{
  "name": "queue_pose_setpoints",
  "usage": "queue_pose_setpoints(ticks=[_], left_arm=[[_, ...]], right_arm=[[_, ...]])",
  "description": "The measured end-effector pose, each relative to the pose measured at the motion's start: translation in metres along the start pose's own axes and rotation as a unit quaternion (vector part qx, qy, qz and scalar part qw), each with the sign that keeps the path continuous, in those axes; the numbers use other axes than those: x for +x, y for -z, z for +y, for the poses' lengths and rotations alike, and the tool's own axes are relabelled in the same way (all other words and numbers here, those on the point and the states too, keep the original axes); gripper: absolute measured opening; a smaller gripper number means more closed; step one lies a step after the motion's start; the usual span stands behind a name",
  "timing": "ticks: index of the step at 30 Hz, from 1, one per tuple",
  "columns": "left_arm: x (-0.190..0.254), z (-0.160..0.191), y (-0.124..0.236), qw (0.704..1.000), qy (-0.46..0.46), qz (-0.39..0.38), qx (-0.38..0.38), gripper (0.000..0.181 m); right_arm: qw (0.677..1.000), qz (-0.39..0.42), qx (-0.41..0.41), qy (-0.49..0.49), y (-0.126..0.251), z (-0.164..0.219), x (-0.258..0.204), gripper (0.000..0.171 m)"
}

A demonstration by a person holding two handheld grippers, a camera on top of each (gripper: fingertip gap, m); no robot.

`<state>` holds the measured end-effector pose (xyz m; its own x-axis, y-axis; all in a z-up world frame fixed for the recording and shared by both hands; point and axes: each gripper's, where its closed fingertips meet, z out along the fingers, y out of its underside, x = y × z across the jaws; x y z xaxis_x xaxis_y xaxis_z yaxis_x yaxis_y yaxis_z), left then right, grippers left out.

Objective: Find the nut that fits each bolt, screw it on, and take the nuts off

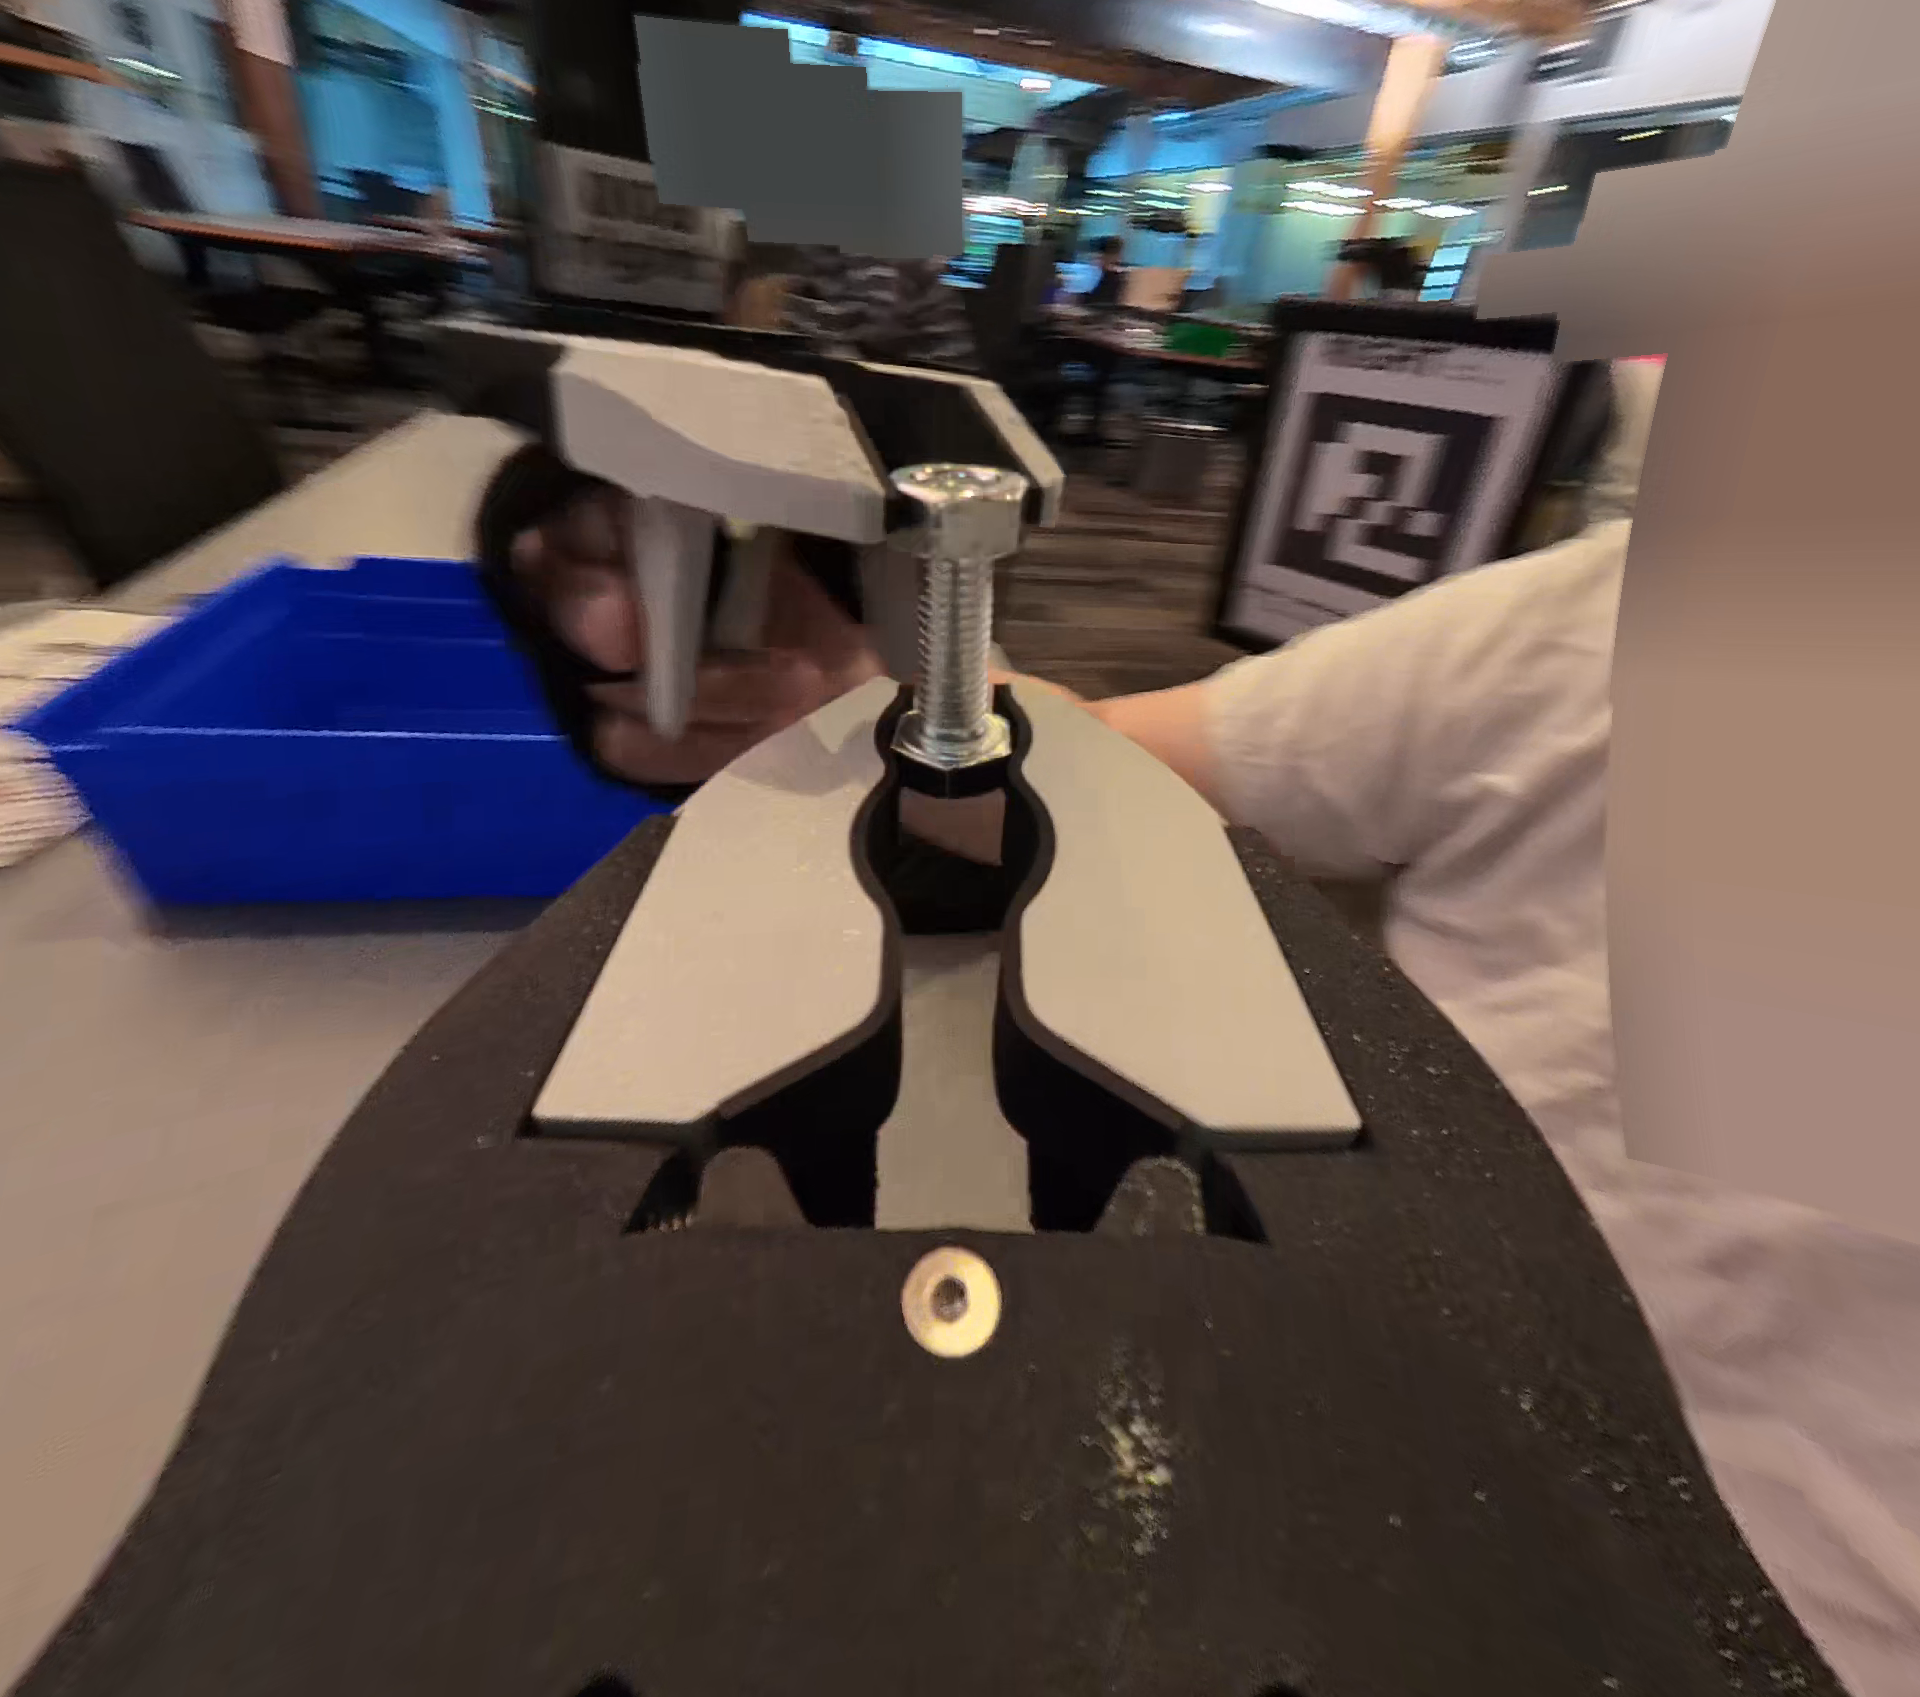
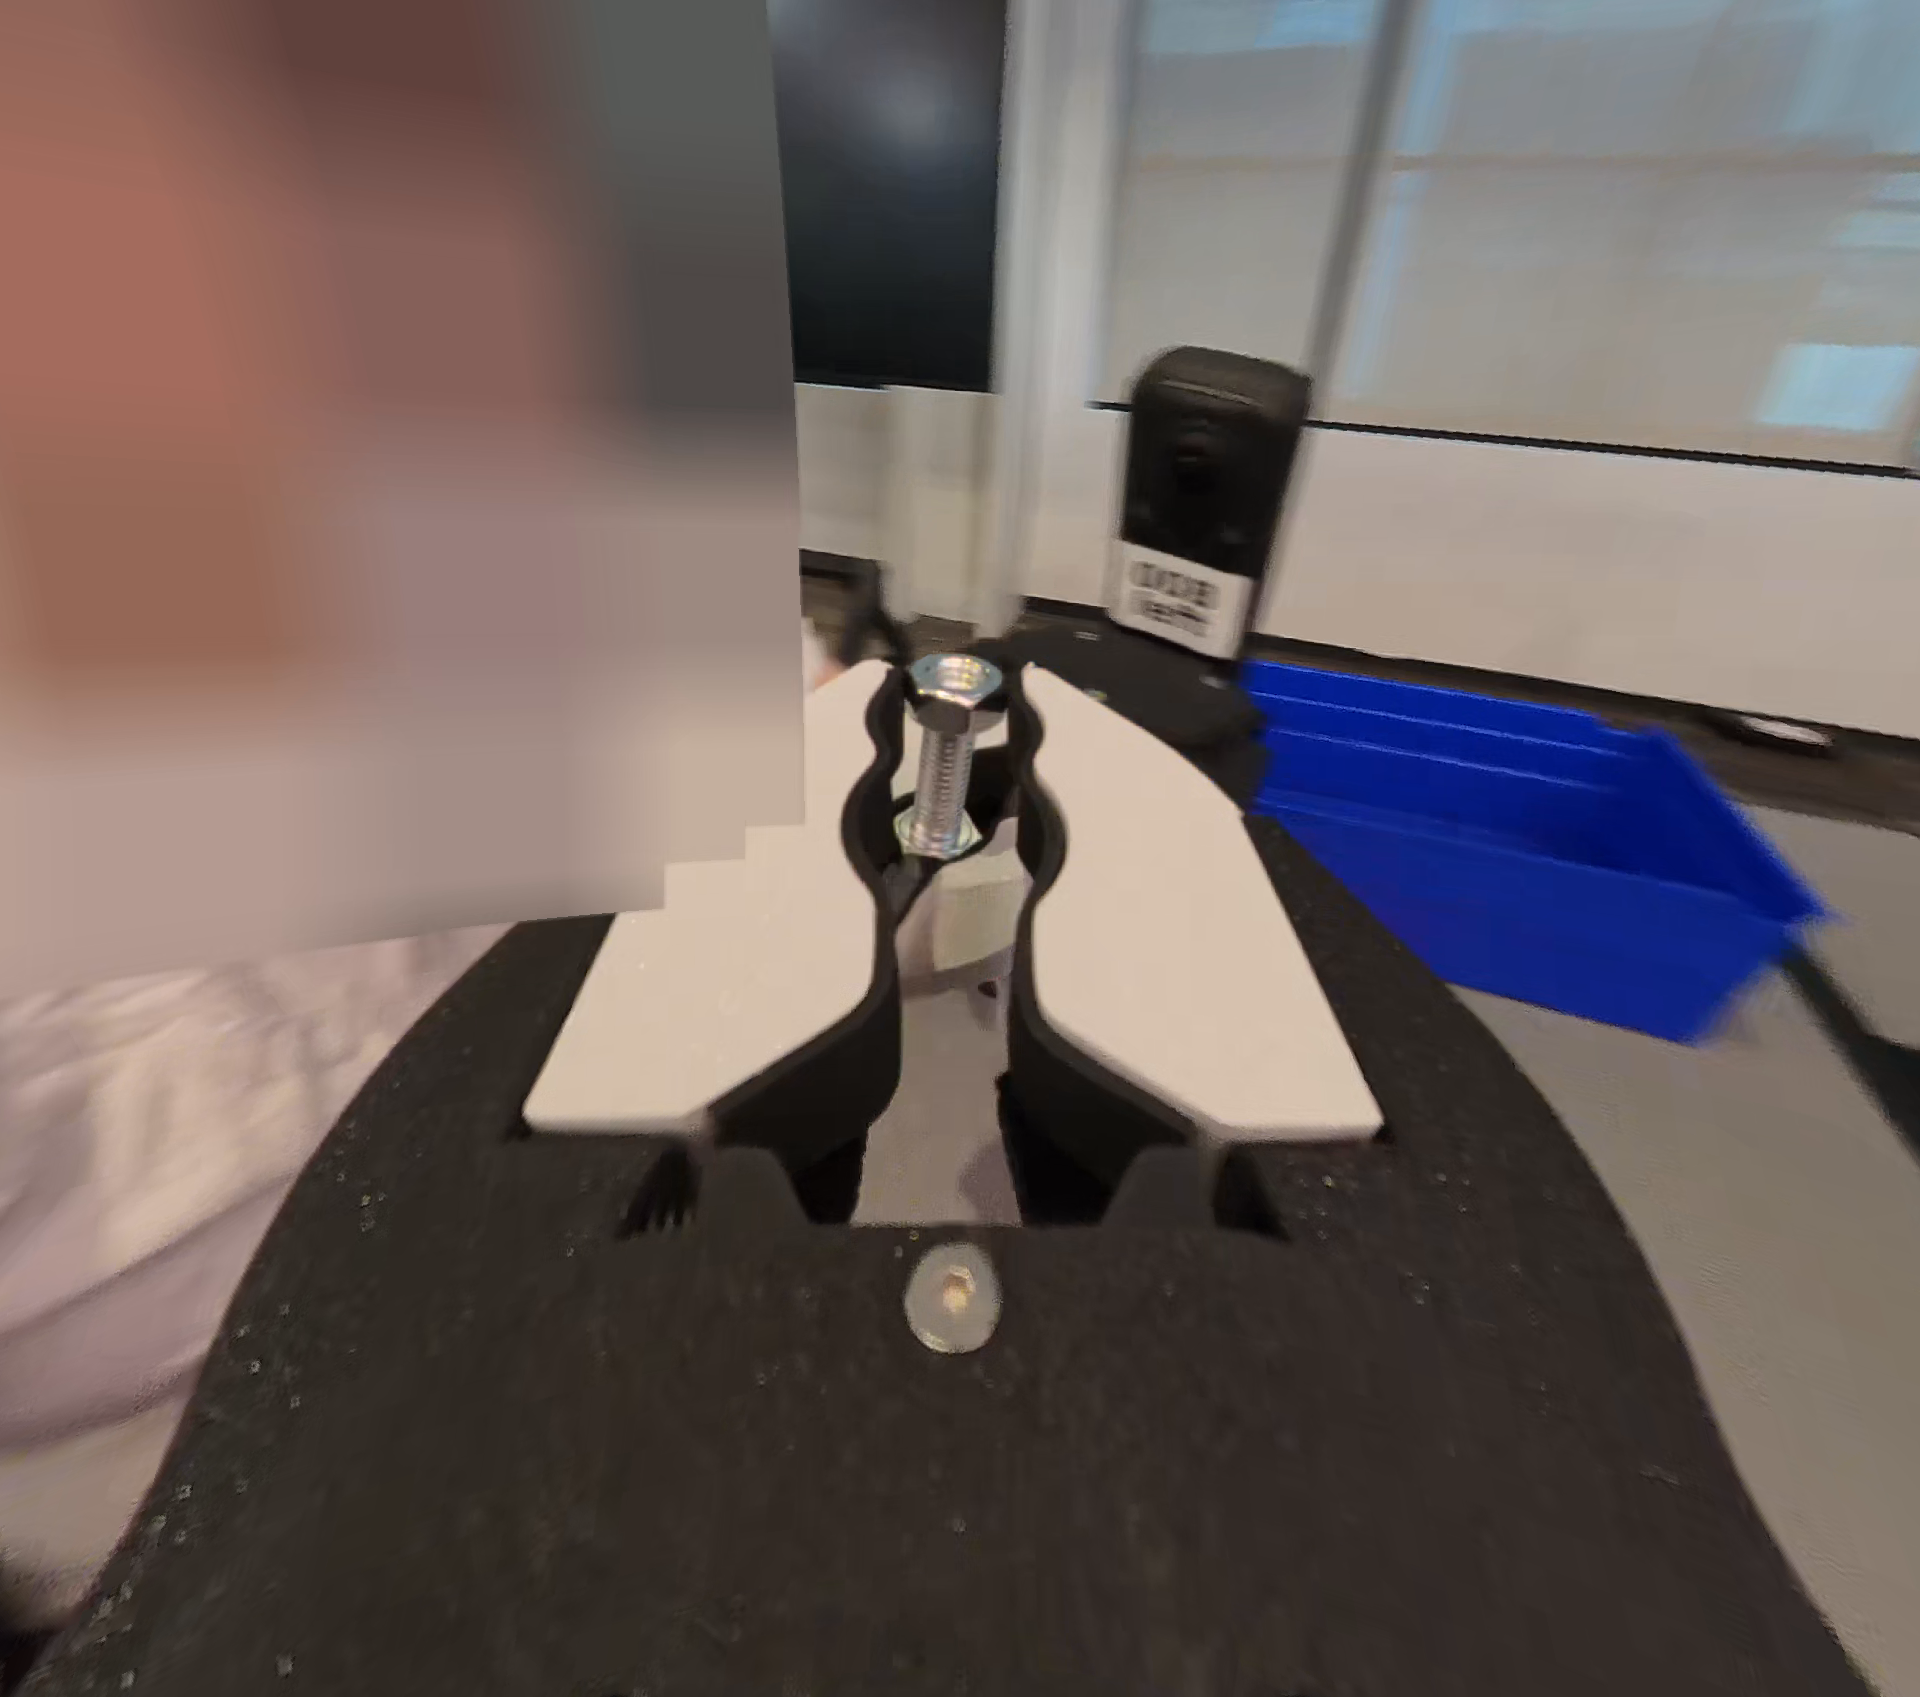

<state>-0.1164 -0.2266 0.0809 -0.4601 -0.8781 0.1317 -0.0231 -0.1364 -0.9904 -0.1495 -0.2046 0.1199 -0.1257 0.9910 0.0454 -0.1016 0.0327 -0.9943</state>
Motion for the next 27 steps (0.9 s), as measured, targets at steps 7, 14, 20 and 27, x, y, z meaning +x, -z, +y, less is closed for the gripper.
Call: queue_pose_setpoints(ticks=[7,14,20,27], left_arm=[[0.055,0.016,-0.016,0.973,0.105,0.207,-0.009,0.014],[0.07,0.019,-0.015,0.956,0.126,0.264,-0.009,0.014],[0.045,0.016,-0.015,0.981,0.081,0.174,-0.01,0.014],[-0.04,0.002,0.01,0.983,-0.095,-0.155,0.0,0.014]], right_arm=[[0.978,-0.203,0.042,-0.039,0.001,0.009,-0.045,0.018],[0.969,-0.238,0.047,-0.04,-0.003,0.012,-0.056,0.018],[0.989,-0.137,0.026,-0.047,-0.005,0.009,-0.028,0.043],[0.992,0.103,0.061,0.029,0.012,-0.034,0.015,0.048]])
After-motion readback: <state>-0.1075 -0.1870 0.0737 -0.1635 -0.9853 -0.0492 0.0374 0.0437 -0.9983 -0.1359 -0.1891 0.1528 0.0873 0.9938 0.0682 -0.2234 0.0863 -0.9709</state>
